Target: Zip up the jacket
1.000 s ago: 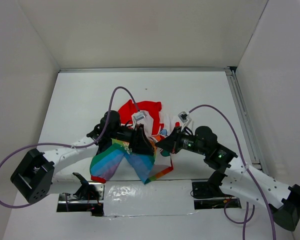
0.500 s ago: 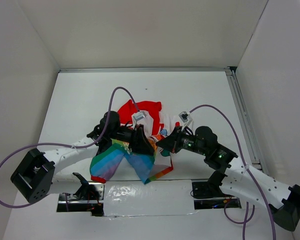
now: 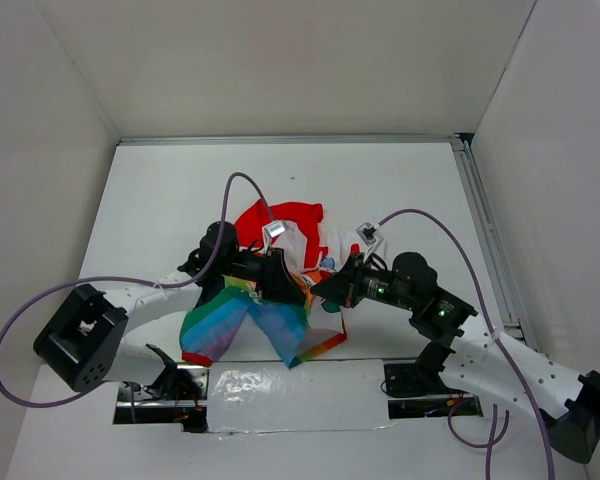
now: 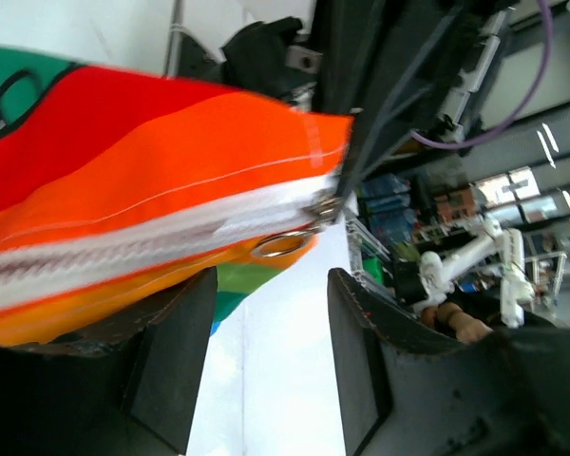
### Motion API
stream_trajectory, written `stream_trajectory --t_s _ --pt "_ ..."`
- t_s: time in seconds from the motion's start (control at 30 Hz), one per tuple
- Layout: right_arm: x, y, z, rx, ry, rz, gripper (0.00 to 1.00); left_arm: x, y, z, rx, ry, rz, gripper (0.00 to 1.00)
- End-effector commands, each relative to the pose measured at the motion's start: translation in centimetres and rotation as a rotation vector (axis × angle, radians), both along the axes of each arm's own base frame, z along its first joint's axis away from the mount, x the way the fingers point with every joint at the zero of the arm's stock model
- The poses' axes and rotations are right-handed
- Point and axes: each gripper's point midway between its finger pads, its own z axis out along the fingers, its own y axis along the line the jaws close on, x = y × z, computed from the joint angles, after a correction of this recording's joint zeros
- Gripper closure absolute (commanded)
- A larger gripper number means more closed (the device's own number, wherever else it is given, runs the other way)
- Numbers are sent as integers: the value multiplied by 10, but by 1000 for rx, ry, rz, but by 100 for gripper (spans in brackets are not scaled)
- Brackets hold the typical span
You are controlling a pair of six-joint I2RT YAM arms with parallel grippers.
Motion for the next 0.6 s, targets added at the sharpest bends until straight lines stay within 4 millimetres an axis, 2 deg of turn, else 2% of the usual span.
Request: stream_trajectory --t_s 0.0,0.47,0.53,0.57 --pt "3 6 25 61 -51 10 100 -8 1 22 -107 -94 -93 38" --pt "6 11 9 25 -30 20 100 -9 -1 23 -121 -81 -122 38" --pt "2 12 12 43 -30 44 100 -7 -2 22 -116 -80 -116 38" --pt "-1 14 22 79 -52 59 100 -3 -4 20 -107 -78 -98 38"
